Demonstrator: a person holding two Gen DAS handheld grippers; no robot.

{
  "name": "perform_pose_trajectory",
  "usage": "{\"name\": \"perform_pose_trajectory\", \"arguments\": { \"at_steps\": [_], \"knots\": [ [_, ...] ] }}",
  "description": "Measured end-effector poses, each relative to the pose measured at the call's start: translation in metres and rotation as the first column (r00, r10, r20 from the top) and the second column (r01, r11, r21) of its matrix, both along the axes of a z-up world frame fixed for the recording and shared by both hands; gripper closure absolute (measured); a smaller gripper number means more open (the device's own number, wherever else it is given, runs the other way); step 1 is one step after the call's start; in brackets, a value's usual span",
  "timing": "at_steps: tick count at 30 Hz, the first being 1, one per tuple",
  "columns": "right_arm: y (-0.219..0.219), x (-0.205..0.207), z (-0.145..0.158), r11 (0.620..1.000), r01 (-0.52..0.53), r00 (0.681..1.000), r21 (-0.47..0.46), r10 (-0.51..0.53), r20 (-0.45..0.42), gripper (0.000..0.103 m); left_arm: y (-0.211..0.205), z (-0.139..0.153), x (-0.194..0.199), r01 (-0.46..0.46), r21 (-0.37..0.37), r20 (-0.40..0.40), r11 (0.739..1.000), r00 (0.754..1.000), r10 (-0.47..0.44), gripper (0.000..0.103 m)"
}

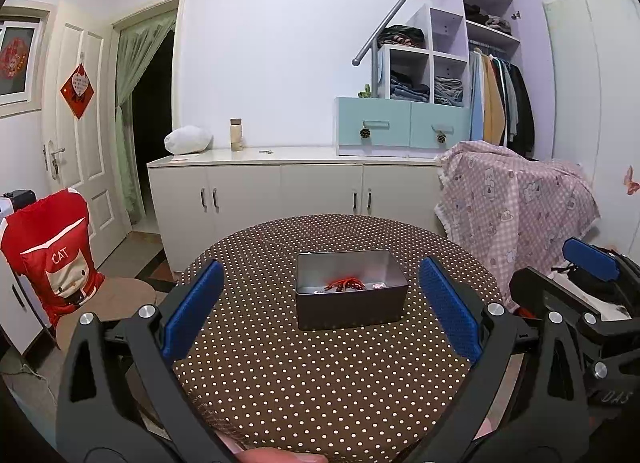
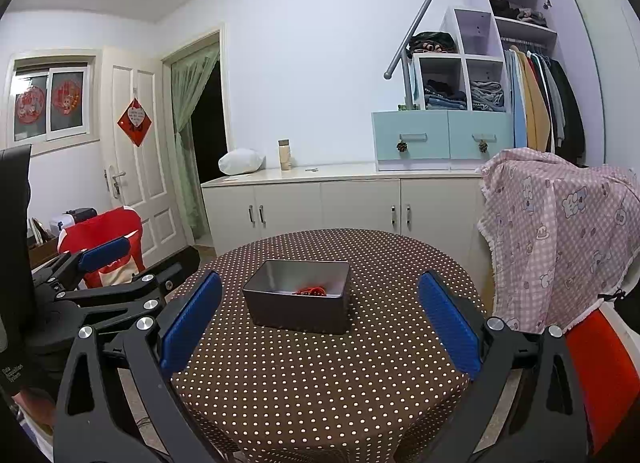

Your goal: Organize jewelry

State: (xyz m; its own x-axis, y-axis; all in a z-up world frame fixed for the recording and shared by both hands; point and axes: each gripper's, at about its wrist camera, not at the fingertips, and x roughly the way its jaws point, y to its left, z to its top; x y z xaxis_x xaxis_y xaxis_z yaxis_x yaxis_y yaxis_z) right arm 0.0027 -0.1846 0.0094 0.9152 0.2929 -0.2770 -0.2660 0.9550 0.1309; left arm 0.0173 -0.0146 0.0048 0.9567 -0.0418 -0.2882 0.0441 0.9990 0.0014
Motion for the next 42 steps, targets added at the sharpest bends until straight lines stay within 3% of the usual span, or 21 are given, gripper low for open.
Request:
{"name": "perform_pose_trajectory", "arguments": {
  "at_steps": [42],
  "knots": [
    [0.0008,0.0044,-0.0061,1.0,0.004,1.0,0.0,-0.004,-0.029,0.008,-0.0042,0.0001,0.0034,-0.01,0.007,-0.005,1.0,1.0,0.01,0.007]
  ]
}}
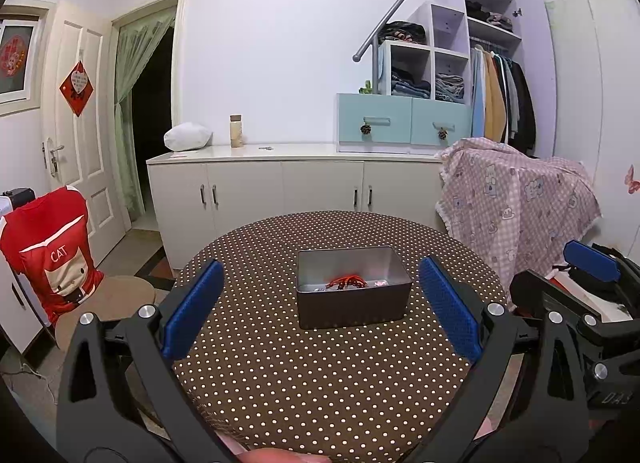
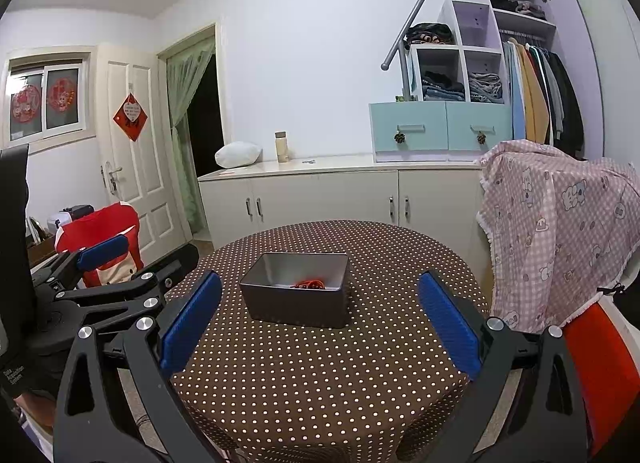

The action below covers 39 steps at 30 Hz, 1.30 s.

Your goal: Organize jewelry

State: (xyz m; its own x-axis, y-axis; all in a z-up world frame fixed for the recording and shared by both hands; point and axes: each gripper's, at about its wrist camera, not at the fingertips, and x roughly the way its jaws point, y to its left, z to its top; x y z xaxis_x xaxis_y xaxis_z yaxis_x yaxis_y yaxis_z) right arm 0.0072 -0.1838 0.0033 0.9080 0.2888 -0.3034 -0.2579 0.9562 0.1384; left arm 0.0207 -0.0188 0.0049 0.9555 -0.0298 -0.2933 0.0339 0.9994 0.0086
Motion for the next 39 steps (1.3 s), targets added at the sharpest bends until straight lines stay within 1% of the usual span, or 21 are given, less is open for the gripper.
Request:
{"name": "perform_pose_trajectory", "arguments": {
  "at_steps": [39],
  "knots": [
    [-0.0013,0.0008,-0.002,1.0,0.003,1.0,0.009,-0.003,-0.013,0.008,-0.0038,-0.0001,0.0001,0.004,0.003,-0.001,1.0,1.0,-0.004,0.007]
  ]
}}
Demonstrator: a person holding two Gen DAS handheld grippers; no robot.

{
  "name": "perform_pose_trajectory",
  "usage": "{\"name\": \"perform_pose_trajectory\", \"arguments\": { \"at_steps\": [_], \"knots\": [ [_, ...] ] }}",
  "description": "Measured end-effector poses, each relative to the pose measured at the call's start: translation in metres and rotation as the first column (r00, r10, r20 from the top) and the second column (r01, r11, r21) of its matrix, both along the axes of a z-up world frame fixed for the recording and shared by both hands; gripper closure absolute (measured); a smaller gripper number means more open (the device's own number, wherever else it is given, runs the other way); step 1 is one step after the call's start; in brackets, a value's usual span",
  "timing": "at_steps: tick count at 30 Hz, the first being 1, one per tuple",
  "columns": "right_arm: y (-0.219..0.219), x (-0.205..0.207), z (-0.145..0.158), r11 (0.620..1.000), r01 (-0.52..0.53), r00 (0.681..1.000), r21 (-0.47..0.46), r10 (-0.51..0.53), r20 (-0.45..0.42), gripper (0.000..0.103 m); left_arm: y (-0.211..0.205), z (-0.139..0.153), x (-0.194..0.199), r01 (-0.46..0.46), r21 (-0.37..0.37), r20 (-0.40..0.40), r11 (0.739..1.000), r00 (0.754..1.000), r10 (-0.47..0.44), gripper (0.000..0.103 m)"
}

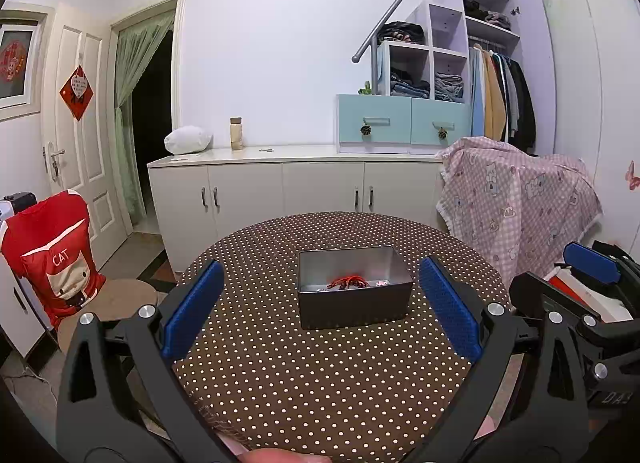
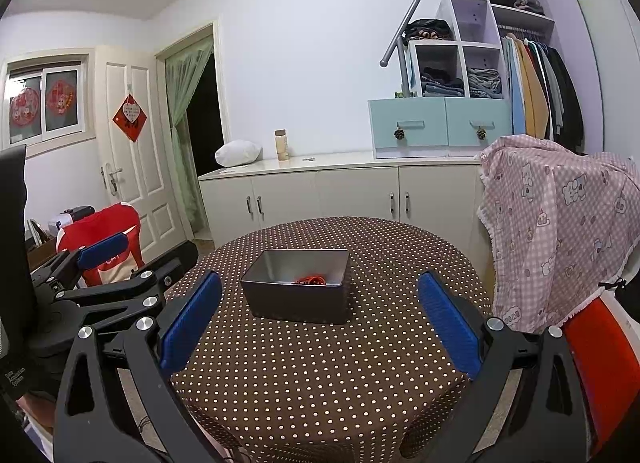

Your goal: Organize jewelry

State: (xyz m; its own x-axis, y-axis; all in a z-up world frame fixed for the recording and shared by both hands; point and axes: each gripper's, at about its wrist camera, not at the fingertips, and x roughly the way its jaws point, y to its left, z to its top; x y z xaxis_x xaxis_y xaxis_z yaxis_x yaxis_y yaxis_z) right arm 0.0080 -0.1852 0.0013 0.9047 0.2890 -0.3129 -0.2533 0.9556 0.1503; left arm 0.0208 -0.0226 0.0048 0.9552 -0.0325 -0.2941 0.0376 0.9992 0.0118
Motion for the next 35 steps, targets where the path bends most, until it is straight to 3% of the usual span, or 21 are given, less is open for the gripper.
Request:
{"name": "perform_pose_trajectory", "arguments": {
  "at_steps": [35],
  "knots": [
    [-0.0027,-0.001,-0.0017,1.0,0.001,1.0,0.002,-0.001,-0.007,0.008,0.0007,-0.0005,-0.0005,0.003,-0.001,-0.003,1.0,1.0,-0.003,0.007]
  ]
}}
